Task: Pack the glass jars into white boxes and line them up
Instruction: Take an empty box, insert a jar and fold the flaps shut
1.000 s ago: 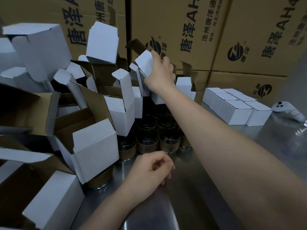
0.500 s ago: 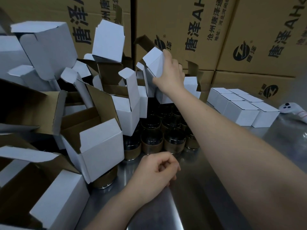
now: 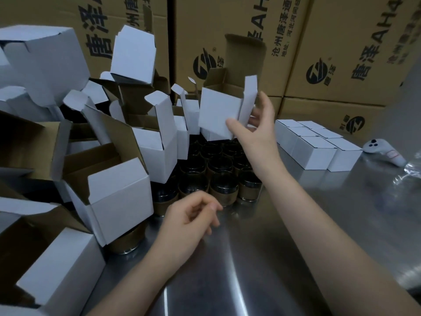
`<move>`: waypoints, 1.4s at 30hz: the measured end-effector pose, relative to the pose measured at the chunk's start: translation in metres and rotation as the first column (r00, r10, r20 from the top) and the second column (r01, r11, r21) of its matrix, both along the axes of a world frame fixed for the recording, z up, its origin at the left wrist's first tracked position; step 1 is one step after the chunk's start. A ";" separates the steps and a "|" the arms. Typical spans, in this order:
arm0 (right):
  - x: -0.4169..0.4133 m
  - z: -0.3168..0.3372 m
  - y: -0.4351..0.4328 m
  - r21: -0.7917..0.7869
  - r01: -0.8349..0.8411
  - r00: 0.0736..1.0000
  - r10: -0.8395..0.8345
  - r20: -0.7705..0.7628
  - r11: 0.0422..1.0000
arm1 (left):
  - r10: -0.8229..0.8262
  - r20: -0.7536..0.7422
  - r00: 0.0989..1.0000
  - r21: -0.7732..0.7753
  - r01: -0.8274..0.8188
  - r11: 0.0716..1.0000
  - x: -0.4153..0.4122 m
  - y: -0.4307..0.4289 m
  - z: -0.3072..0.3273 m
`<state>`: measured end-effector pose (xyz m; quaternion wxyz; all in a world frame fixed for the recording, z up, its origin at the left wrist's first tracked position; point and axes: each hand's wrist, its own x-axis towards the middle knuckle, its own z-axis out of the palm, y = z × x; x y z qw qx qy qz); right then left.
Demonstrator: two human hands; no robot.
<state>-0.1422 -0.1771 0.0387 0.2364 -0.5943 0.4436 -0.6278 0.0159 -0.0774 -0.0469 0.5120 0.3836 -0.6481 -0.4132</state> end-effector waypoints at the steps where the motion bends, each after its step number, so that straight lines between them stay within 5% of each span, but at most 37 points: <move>1: -0.003 -0.004 0.008 0.002 -0.048 0.999 0.048 0.025 0.999 | 0.038 -0.046 0.998 -0.028 -0.039 0.999 0.000 0.000 0.001; 14: -0.031 -0.031 0.057 0.200 -0.529 0.841 0.541 -0.010 0.825 | 0.221 -0.166 0.961 -0.315 -0.264 0.912 0.003 0.006 0.002; 28: -0.046 -0.034 0.053 0.494 -0.595 0.654 0.739 -0.161 0.634 | 0.098 -0.037 0.994 -0.312 -0.105 0.944 0.003 0.008 0.005; 34: -0.052 -0.029 0.049 0.323 -0.507 0.843 0.538 -0.010 0.799 | 0.102 0.001 0.995 -0.213 -0.100 0.972 0.002 0.007 0.003; 38: -0.058 -0.031 0.039 0.232 -0.143 0.989 0.134 0.054 0.962 | 0.104 0.013 0.994 -0.160 -0.101 0.982 -0.001 0.007 0.002; 42: -0.063 -0.039 0.029 0.253 0.140 0.989 -0.124 -0.076 0.957 | 0.099 0.034 0.995 -0.119 -0.094 0.988 -0.001 0.006 0.001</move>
